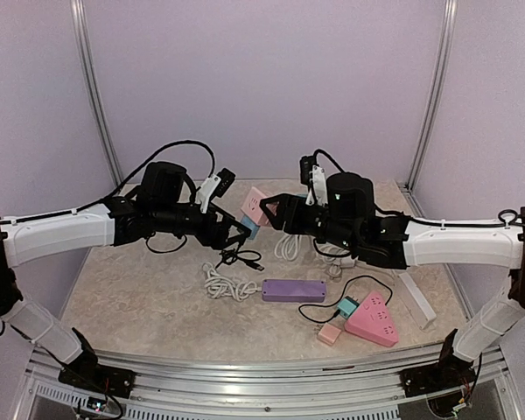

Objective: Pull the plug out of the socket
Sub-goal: Remove the plug from the socket.

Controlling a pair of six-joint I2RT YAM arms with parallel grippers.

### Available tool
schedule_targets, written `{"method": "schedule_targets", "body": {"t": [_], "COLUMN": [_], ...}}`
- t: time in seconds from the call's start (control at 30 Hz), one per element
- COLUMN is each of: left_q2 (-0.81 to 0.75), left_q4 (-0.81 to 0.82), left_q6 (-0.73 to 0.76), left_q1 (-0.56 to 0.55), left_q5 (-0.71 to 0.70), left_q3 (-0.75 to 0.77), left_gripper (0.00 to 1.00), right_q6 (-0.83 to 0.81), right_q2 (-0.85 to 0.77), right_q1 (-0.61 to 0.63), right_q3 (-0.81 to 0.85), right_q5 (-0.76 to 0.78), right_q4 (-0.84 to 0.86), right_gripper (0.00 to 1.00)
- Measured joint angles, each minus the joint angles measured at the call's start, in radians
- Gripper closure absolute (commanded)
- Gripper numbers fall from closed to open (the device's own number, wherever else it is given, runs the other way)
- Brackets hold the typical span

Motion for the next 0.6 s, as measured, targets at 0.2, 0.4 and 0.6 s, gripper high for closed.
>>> {"method": "schedule_targets", "body": {"t": [0.2, 0.4, 0.6], "left_q2": [0.0, 0.0, 0.0], "left_q4": [0.001, 0.0, -0.003], "left_q6": [0.002, 0.002, 0.006], "left_q1": [-0.003, -0.008, -0.018], "left_q5": [-0.005, -0.009, -0.031], "left_q3": [0.0, 0.0, 0.0], "left_gripper": [0.31, 0.32, 0.33], "right_q6": [0.012, 0.018, 0.022], "right_q2": [0.016, 0.026, 0.034], "right_q1": [0.011, 0.022, 0.024], "right_q3": [0.01, 0.014, 0.015], "right_q5": [0.013, 0.019, 0.023], "right_q4": [0.0, 0.0, 0.0], "right_gripper": [1.0, 1.0, 1.0]}}
